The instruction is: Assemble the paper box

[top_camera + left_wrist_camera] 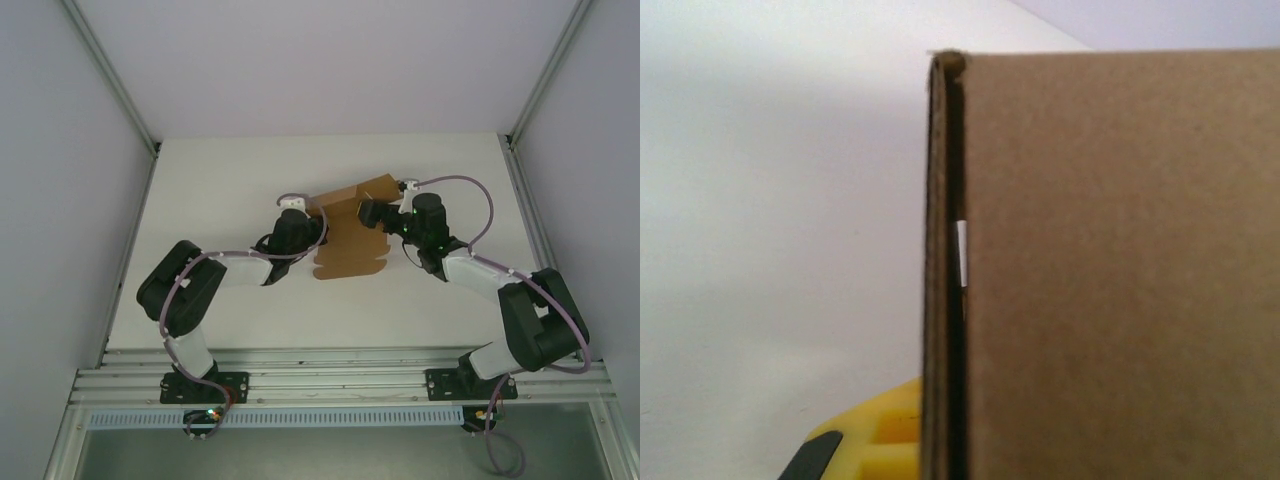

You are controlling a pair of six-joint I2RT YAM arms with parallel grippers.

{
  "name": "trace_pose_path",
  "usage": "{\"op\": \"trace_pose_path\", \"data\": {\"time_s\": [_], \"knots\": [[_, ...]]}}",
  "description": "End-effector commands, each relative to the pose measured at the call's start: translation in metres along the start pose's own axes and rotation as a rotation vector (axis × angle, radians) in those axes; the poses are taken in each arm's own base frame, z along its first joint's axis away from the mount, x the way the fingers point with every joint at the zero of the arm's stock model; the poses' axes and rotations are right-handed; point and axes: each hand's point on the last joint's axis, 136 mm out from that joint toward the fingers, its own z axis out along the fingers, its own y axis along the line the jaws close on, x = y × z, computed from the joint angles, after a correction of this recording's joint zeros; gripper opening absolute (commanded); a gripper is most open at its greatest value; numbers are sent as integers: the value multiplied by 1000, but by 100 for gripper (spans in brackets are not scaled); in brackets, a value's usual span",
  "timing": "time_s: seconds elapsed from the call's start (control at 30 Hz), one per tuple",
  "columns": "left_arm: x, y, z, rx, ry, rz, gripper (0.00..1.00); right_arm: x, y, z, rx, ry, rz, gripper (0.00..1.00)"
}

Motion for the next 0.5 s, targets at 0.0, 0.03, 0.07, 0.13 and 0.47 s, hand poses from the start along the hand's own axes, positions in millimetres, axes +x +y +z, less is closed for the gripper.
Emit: {"op": "trace_pose_path", "data": {"time_s": [0.0,0.03,0.07,0.13,0.47], "knots": [[-11,-36,-3,134,-32,-17,0,-8,12,-6,-33,-37,11,100],[-11,-35,-3,129,-31,-16,0,-9,13,-8,-28,-35,9,100],[-11,-33,-4,125,-31,-10,0,-9,12,-10,-21,-32,2,100],[-13,-22,-5,106,-29,-14,0,-13,15,-20,-14,-32,-28,100],[-12,13,-14,57,3,7,0,-3,-29,-88,237,51,-74,100]]}}
